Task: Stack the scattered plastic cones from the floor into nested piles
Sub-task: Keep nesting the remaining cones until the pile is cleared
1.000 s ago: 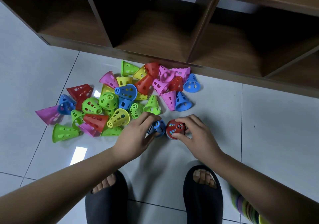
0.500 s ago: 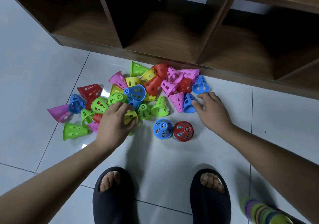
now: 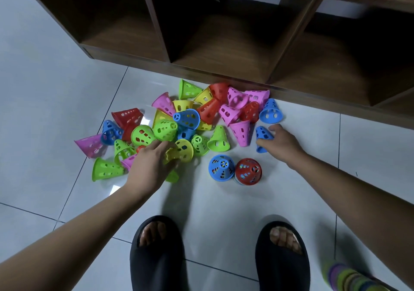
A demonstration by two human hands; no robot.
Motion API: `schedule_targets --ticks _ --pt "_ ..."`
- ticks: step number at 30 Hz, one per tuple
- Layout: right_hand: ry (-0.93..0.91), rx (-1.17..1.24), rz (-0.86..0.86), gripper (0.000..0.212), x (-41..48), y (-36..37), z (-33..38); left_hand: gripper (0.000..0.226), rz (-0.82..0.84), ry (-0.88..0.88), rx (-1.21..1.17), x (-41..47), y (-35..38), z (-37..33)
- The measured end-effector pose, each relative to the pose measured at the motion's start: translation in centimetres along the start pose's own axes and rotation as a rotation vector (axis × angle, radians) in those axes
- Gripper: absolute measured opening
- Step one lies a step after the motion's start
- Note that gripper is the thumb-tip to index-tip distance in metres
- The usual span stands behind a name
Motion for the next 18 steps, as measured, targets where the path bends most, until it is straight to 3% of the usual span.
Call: schedule_targets --ticks 7,11,18 --pt "0.076 0.133 -0.046 0.026 -2.8 -0.1 -2.5 0.044 -0.012 -0.021 -0.272 -0.7 -2.0 -1.5" --pt "-0.052 0.359 -0.167 0.025 -5.7 -1.5 -1.2 0.044 0.022 0.037 -0.372 -0.9 -3.4 -4.0" --pt "-0.34 0.54 -0.132 0.03 -12.3 -1.5 2.8 0.043 0.109 0.165 -0.453 -1.4 -4.5 -8.5"
Point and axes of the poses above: each hand's wrist, its own x-axis towards the middle knuckle, its own y-axis out of the palm, z = x × y, the point moved 6 cm from there along x, towards the middle knuckle, and after that the axes turned 8 degrees about -y, right-handed, at the moved point
